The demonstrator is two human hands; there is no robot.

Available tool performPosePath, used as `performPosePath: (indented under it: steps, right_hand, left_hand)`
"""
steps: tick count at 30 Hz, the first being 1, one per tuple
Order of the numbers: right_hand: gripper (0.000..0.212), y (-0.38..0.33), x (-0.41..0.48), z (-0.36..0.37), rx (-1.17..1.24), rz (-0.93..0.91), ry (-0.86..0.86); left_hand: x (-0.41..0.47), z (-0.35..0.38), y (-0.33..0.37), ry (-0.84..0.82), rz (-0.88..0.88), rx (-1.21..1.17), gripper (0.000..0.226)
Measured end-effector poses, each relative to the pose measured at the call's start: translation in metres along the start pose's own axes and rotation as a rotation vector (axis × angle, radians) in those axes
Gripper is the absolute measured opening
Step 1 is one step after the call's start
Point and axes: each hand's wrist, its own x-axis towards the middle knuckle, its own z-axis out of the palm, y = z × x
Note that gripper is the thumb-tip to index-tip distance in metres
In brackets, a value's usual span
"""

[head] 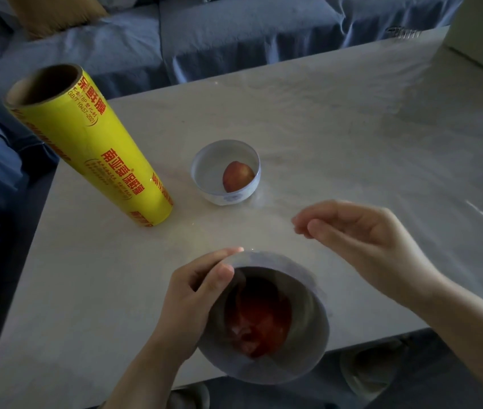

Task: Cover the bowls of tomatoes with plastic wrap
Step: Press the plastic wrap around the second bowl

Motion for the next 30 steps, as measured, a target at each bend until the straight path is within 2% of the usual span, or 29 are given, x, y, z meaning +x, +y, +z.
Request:
performPosePath:
  steps: [1,3,5,12,15,17,19,22,26,30]
  right_hand:
    - [0.013,-0.006,-0.005,0.002,-0.060,-0.033,-0.113]
    - [0.035,-0.004,-0.010,0.011,-0.259,-0.026,-0.319]
    - [0.047,0.004,-0.008,0.018,-0.327,0.007,-0.406]
    - [0.046,0.017,0.014,0.017,-0.218,0.193,-0.546]
    - [0.066,0.025,0.008,0.010,-0.071,0.282,-0.555]
    - [0.078,0.034,0.000,0.007,0.061,0.284,-0.497]
    - [0.073,0.044,-0.003,0.008,0.137,0.255,-0.381]
    - [0.054,0.051,-0.002,0.011,0.190,0.264,-0.246]
    - [0.037,0.045,0.000,0.010,0.197,0.305,-0.319]
    - [0.036,0.038,0.006,0.009,0.139,0.308,-0.381]
  left_hand:
    - [0.000,0.001,0.000,-0.004,-0.005,0.010,0.035]
    - [0.001,0.003,-0.001,-0.011,0.001,0.026,0.031]
    - [0.002,0.005,0.000,-0.017,0.006,0.045,0.033]
    - [0.003,0.005,-0.010,0.029,-0.034,0.088,0.040]
    - [0.004,0.006,-0.011,0.143,-0.028,0.035,0.030]
    - [0.005,0.009,-0.010,0.193,-0.075,-0.090,0.028]
    - [0.005,0.010,-0.010,0.157,-0.158,-0.167,0.040]
    - [0.009,0.006,-0.008,-0.012,-0.235,-0.143,0.055]
    - [0.019,-0.003,0.002,-0.179,-0.217,0.014,0.056]
    - [0.016,0.003,0.008,-0.264,-0.256,-0.064,0.048]
